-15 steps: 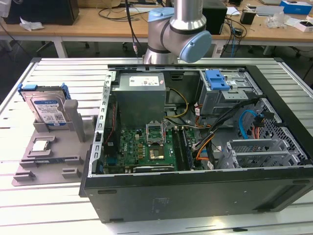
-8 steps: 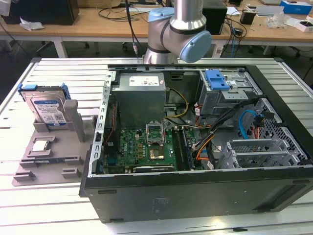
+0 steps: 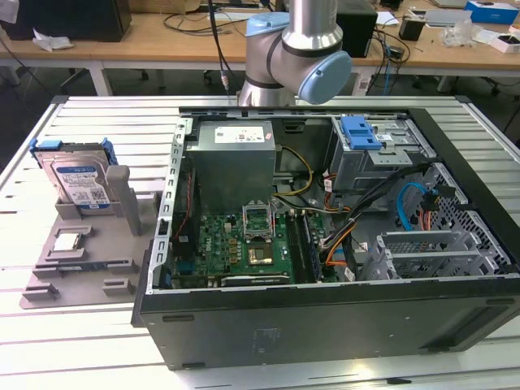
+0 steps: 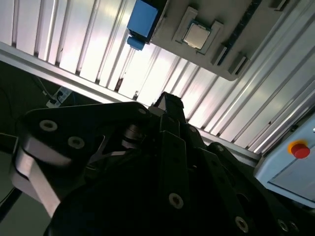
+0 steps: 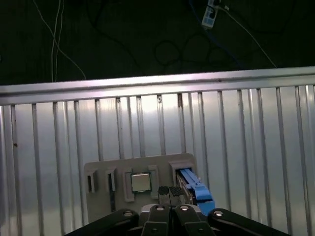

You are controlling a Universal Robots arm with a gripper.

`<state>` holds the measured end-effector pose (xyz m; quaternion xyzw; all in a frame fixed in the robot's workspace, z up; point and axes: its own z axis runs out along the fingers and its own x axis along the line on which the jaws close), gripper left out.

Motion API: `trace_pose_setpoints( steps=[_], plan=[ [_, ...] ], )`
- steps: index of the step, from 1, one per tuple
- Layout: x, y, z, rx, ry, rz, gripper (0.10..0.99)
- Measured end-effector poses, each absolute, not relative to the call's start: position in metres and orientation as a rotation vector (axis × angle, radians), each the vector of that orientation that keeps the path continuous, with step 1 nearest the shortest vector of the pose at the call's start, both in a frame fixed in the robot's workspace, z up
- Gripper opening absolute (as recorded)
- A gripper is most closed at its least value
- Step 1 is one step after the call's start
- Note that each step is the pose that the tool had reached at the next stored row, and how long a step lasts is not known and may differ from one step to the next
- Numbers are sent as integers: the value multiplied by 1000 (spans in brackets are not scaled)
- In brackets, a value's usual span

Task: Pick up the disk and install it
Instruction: 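Pick up the disk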

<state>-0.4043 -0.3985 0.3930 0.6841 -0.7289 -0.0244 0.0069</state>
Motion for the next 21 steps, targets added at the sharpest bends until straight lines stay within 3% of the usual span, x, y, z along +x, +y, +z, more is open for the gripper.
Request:
trace_pose_setpoints(
  steps=[10,11,12,13,14,15,16,17,21],
  plan=[
    [-404,-399,393,2194,-2227,-76,114],
    [-404,-399,393,2195,-2226,-76,235],
    [-404,-399,393,2195,-2225,-76,235],
    [-404,-399,393,2196,-2224,-76,294],
    [-404,-399,393,2197,-2223,-76,416],
    [-404,-399,393,2197,-2223,-76,416],
    [-404,-399,393,2198,-2222,-76,478],
    [-404,-399,393,2200,-2220,-76,600],
    [-404,-398,393,2202,-2218,-76,600]
  ],
)
